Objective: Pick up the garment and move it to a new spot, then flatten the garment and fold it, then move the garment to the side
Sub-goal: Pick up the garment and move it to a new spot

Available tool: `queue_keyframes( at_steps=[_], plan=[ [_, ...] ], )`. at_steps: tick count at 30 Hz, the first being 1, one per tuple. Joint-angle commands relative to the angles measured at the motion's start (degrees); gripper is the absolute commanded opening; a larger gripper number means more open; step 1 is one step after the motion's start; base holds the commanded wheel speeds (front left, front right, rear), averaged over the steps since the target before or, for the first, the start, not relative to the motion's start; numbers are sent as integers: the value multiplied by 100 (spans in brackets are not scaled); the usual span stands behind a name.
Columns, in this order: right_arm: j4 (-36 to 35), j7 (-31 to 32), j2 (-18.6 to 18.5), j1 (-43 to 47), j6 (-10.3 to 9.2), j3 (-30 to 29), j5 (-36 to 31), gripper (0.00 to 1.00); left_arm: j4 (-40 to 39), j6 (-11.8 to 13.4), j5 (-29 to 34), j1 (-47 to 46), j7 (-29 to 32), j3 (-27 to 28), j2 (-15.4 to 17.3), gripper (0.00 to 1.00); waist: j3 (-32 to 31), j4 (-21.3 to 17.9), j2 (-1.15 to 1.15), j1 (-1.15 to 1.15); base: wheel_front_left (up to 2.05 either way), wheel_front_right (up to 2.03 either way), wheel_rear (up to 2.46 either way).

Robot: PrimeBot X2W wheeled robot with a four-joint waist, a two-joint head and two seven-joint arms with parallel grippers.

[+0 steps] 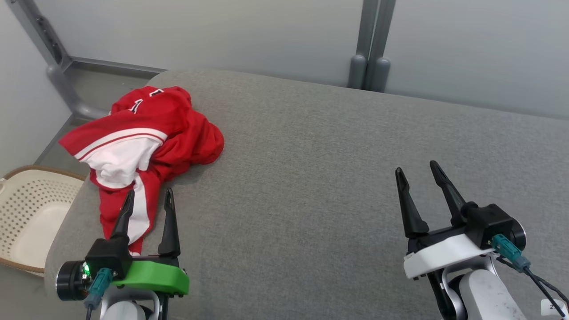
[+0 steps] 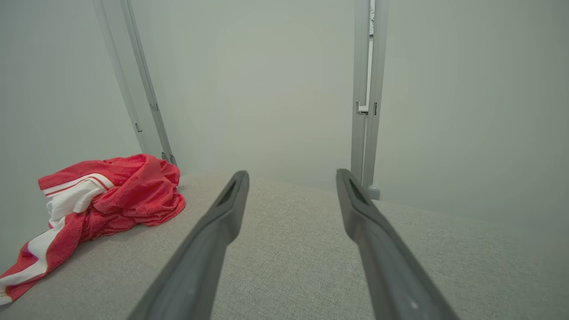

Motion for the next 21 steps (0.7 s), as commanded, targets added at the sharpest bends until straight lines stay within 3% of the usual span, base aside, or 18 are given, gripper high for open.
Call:
queue_keyframes(
  at_steps=[1, 10, 21],
  plan=[
    [10, -17, -21, 68, 3, 30, 63, 100, 21, 17, -53, -71, 0, 29, 30, 100, 50, 375, 0, 0, 0, 0, 0],
    [35, -18, -24, 26, 3, 190, 163, 100, -45, 38, -151, -2, 0, 116, 29, 100, 62, 804, 0, 0, 0, 0, 0],
    [51, -18, -23, -31, 3, 314, 181, 100, -59, -51, -292, 77, 0, 418, 53, 100, 127, 764, 0, 0, 0, 0, 0]
  ],
)
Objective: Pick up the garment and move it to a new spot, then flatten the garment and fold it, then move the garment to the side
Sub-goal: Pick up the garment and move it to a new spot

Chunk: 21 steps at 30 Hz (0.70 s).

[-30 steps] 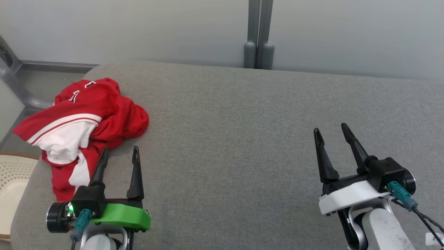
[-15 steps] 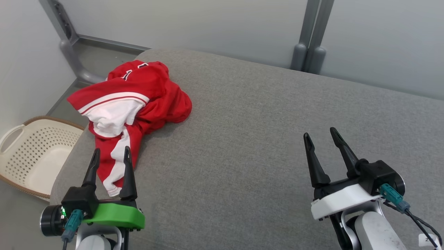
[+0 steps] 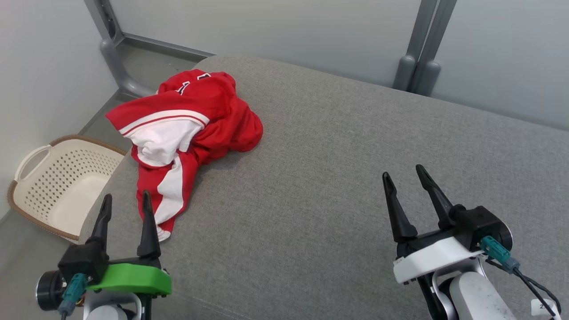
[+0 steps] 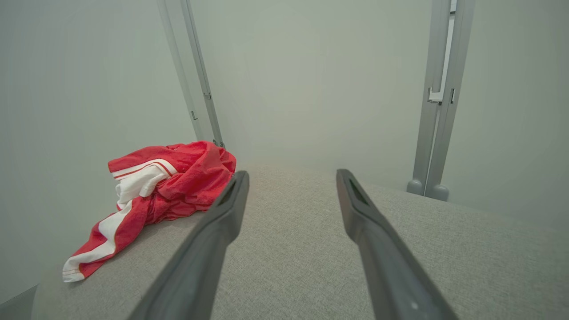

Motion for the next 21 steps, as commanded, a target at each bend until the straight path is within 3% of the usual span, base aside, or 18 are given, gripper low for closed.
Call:
queue_keyframes(
  at_steps=[1, 5, 11, 21],
  plan=[
    [-8, -18, -24, -32, 3, 10, -9, 100, 50, 25, -79, -32, 3, 81, 39, 100, 39, -48, 0, 0, 0, 0, 0],
    [-46, -17, -25, -69, 3, 16, -56, 100, 49, -94, -294, -276, 342, 144, 155, 100, 123, -123, 0, 0, 0, 0, 0],
    [-111, -18, -25, -169, 3, 28, -140, 100, -66, -252, -384, -941, 1201, 140, 729, 100, 318, -212, 0, 0, 0, 0, 0],
    [-184, -17, -29, -512, 3, 103, -106, 100, 768, -361, -915, -2450, 2753, 383, 1570, 100, 755, -711, 0, 0, 0, 0, 0]
  ],
)
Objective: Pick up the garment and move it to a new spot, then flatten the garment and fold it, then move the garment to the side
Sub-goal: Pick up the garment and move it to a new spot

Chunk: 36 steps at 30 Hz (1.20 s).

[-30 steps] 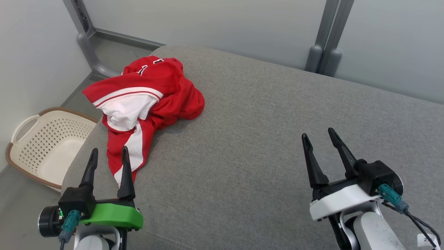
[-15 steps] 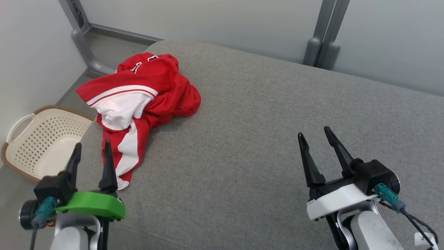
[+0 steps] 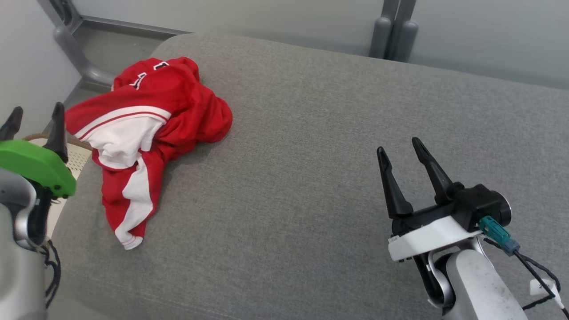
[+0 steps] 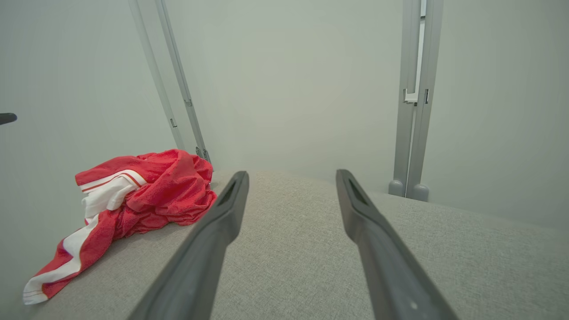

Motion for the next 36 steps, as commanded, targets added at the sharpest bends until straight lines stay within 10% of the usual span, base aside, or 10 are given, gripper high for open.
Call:
queue_keyframes(
  at_steps=[1, 30, 31, 33, 36],
  plan=[
    [-39, -17, -34, -125, 3, 12, 19, 100, 181, -38, -129, -227, 173, -18, 141, 100, 233, -265, 0, 0, 0, 0, 0],
    [-183, -17, -44, -986, 3, 281, -81, 100, 3197, -104, -2217, -1750, 1432, -1434, 1333, 98, 1421, -1581, 0, 0, 0, 0, 0],
    [-176, -16, -44, -993, 3, 277, -83, 100, 3200, -105, -2255, -1766, 1389, -1487, 1370, 54, 1426, -1584, 0, 0, 0, 0, 0],
    [-159, -17, -43, -1005, 3, 263, -92, 100, 3252, -105, -2277, -1834, 1160, -1521, 1440, 0, 1422, -1582, 0, 0, 0, 0, 0],
    [-127, -17, -36, -997, 3, 261, -98, 100, 3281, -105, -2300, -1896, 905, -1686, 1484, 0, 1375, -1566, 0, 0, 0, 0, 0]
  ],
)
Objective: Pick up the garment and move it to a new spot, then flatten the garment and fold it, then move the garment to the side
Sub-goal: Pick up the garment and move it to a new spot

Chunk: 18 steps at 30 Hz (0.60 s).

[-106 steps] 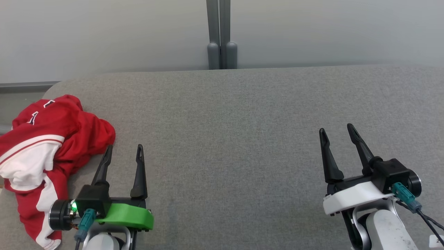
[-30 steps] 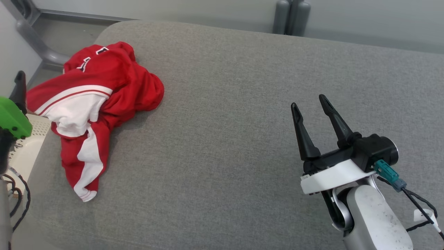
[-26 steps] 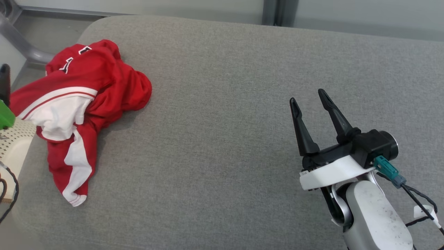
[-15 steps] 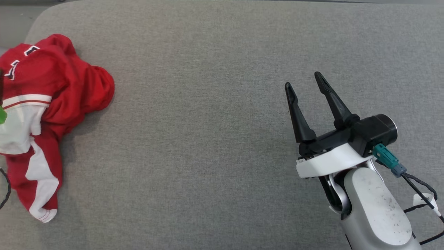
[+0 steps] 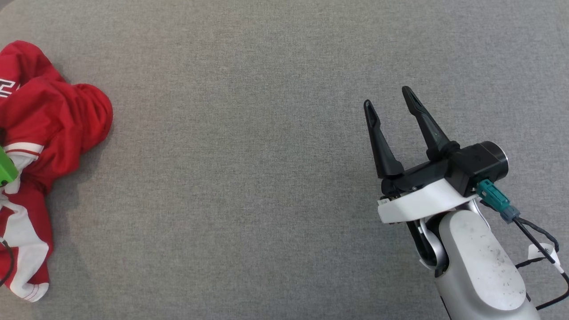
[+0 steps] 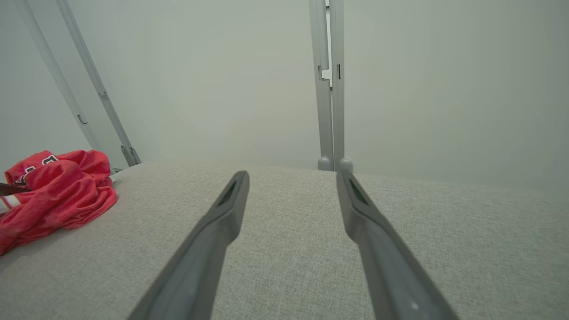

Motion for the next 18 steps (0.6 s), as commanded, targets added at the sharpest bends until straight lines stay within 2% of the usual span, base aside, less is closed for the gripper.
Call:
queue_keyframes(
  at_steps=[1, 10, 18],
  plan=[
    [23, -16, -5, -54, 3, -1, -26, 100, 25, -13, 16, -74, -125, -92, 87, 0, -52, 23, 0, -1, 0, 0, 0],
    [114, -17, 7, 76, 3, 62, 74, 100, -65, -13, -104, -255, -527, -686, 282, 0, -377, 64, 0, -1, 0, 0, 0],
    [148, -17, 13, 314, 3, 44, 300, 100, -475, -13, -51, -594, -724, -1225, 512, 0, -922, -24, 0, -1, 0, 0, 0]
  ],
)
